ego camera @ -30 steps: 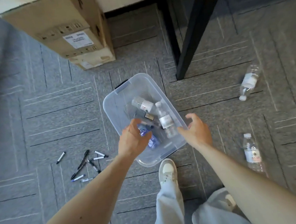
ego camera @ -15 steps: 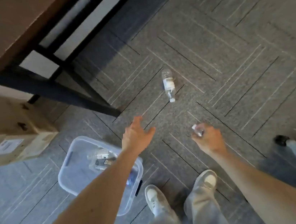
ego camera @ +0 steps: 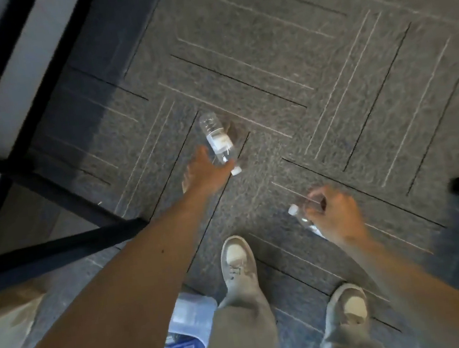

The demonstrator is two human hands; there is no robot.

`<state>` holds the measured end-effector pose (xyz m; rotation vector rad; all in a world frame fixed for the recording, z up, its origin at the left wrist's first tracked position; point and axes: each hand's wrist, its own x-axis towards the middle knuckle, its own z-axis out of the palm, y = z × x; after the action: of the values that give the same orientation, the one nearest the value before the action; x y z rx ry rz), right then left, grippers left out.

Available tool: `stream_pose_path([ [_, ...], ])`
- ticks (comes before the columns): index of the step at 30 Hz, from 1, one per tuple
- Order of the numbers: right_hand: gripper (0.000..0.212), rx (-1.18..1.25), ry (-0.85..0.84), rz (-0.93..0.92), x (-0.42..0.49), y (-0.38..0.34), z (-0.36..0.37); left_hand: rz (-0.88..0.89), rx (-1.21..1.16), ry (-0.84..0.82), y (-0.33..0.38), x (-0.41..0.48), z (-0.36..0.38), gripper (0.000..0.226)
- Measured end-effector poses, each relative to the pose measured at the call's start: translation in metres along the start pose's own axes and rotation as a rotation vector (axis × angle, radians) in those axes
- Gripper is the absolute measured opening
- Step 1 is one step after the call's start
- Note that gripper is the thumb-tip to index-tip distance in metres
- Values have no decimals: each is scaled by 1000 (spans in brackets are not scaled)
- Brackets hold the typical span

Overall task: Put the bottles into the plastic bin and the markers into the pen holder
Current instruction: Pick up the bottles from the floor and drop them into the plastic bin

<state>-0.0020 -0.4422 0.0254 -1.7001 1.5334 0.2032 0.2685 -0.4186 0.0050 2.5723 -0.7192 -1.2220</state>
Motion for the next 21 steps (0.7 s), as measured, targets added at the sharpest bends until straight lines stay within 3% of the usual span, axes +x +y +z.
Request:
stream_pose_path([
  [5, 29, 41, 53, 58, 44, 12, 27, 4, -111, 7, 0, 84, 30, 78],
  [9, 29, 57, 60, 87, 68, 22, 38, -36, -77, 0, 1, 130, 53, 100],
  [12, 28, 72, 69, 75, 83, 28, 41, -64, 111, 31, -1, 154, 66, 121],
  [21, 33, 65, 95, 14, 104, 35, 45, -66, 164, 68, -13, 181, 88, 122],
])
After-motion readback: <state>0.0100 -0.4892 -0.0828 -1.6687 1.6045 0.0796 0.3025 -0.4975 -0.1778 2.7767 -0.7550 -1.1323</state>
